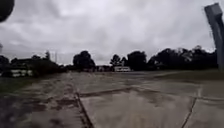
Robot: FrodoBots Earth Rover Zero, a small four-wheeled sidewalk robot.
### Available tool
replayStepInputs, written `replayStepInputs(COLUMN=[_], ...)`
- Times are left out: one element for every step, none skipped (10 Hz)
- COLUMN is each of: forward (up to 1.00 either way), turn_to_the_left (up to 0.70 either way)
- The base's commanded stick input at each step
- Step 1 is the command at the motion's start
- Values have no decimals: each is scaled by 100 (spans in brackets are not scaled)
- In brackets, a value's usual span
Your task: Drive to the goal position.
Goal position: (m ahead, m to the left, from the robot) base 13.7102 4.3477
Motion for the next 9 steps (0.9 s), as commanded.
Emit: replayStepInputs(forward=[70, 70, 70, 70, 70, 70, 70, 70, 70], turn_to_the_left=[0, 0, 0, 0, 0, 0, 0, 0, 0])
